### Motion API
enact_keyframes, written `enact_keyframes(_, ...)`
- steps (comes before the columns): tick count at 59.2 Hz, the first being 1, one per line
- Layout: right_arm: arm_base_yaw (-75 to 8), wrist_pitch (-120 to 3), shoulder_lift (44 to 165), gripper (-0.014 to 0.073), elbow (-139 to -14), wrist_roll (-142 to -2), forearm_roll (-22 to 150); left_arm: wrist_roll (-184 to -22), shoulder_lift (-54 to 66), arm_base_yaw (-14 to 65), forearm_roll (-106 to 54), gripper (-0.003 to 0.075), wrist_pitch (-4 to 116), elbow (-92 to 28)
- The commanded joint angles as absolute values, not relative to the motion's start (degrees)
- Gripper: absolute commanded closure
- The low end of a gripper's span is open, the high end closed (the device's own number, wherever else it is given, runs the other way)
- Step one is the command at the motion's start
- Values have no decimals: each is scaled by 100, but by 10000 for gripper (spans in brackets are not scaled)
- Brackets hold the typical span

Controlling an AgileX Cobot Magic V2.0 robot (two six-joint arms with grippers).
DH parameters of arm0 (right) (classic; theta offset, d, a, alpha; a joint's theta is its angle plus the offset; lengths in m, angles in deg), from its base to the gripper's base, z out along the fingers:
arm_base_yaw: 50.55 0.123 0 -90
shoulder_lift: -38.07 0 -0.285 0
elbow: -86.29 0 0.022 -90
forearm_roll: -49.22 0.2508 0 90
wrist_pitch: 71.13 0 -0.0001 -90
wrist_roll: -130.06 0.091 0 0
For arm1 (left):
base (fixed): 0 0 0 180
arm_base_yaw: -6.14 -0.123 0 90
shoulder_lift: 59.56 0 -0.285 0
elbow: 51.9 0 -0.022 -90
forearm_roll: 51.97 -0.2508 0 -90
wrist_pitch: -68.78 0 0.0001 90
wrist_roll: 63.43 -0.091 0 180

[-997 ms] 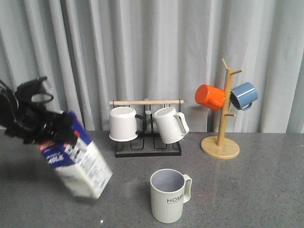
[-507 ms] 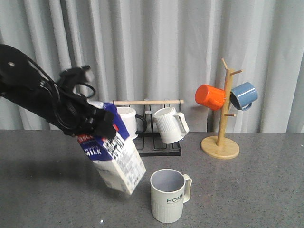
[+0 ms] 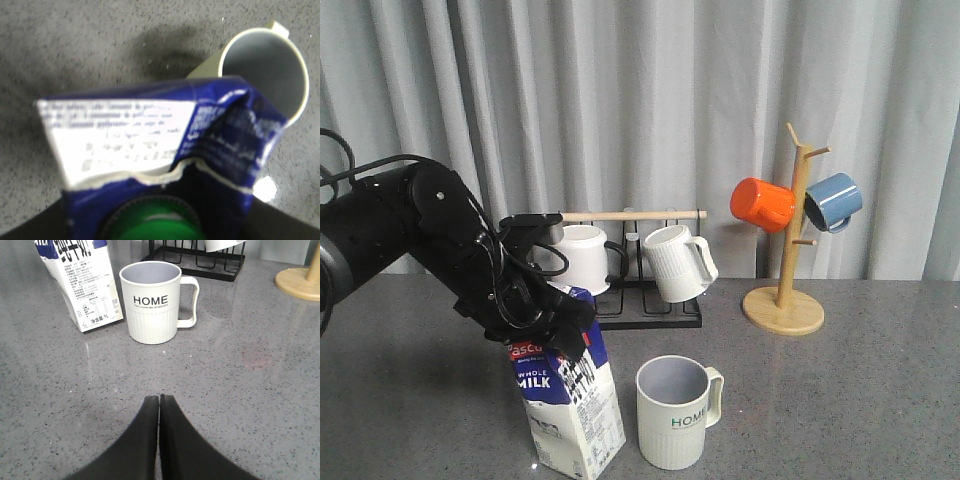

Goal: Place milk next to cup
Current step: 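Lower the milk carton beside the white mug with the left gripper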

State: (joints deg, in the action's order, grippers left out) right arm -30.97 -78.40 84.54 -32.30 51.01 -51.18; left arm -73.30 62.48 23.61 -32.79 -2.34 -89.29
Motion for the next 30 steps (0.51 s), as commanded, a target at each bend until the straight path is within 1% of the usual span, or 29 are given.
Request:
enact_keyframes(1,-3106,-7729,8478,600,-3375,5043,-5315,-7286,5985,2445,-3121,713,-279,-9095)
enact_keyframes(7,-3106,-7723,8478,600,-3375,5043,-5315,-7286,5985,2457,-3107,695,-279,-9095)
enact_keyframes(12,-3106,-7722,8478,600,-3375,5043,-5315,-7286,5985,2457,-3107,659,-279,-9095)
enact_keyframes(16,-3106,-7722,8478,600,-3375,5043,-5315,-7286,5985,2457,-3103,614,-279,-9095)
enact_keyframes(21,-3106,-7716,8478,600,-3375,5043,-5315,-7280,5979,2457,-3103,538,-279,-9095)
enact_keyframes(30,-3106,-7709,8478,600,-3375,5043,-5315,-7279,5857,2457,-3108,356,-279,-9095)
